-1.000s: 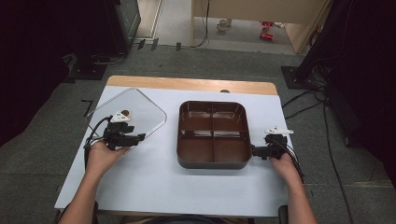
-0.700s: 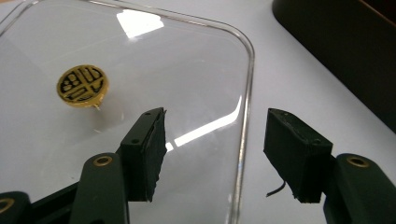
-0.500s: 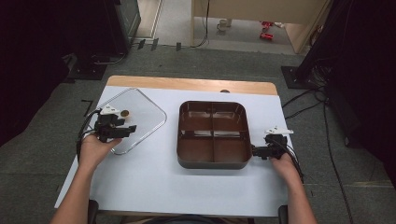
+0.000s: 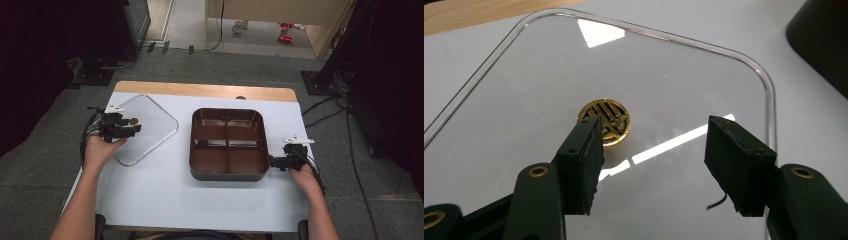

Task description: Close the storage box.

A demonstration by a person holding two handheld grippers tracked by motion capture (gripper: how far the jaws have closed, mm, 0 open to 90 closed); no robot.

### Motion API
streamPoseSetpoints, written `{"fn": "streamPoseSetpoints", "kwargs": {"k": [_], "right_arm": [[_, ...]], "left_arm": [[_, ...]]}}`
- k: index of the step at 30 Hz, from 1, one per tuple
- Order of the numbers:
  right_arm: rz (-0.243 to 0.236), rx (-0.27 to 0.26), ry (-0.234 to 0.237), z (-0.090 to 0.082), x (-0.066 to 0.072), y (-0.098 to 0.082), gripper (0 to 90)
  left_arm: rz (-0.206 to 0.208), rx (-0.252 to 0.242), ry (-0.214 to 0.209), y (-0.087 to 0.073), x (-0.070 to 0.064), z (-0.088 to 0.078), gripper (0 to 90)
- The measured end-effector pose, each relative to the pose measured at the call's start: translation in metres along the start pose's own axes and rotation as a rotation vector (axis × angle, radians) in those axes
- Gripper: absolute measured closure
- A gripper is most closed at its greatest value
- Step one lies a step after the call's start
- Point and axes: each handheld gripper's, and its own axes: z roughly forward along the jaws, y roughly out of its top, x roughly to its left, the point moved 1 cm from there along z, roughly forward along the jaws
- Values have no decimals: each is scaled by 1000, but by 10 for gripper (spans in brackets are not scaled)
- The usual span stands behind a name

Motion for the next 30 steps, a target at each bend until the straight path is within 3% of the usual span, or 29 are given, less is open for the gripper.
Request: {"fn": "streamPoseSetpoints", "kwargs": {"k": [4,7,10,12,17,19,23,25,30], "right_arm": [[0,0,0,0,0,0,0],[0,0,0,0,0,0,0],[0,0,-1,0,0,0,0],[0,0,-1,0,0,0,0],[-1,0,-1,0,0,0,0],[0,0,-1,0,0,0,0],[0,0,0,0,0,0,0],[0,0,-1,0,0,0,0],[-1,0,0,0,0,0,0]], "left_arm": [[11,6,16,3,4,11,421],[6,-18,15,2,9,21,433],[25,-19,42,6,11,24,453],[2,-22,41,7,14,28,457],[-10,50,37,0,20,40,455],[-11,50,36,-2,21,43,468],[0,47,51,-2,20,43,581],[15,45,52,-2,19,43,586],[1,41,38,-2,21,42,591]]}}
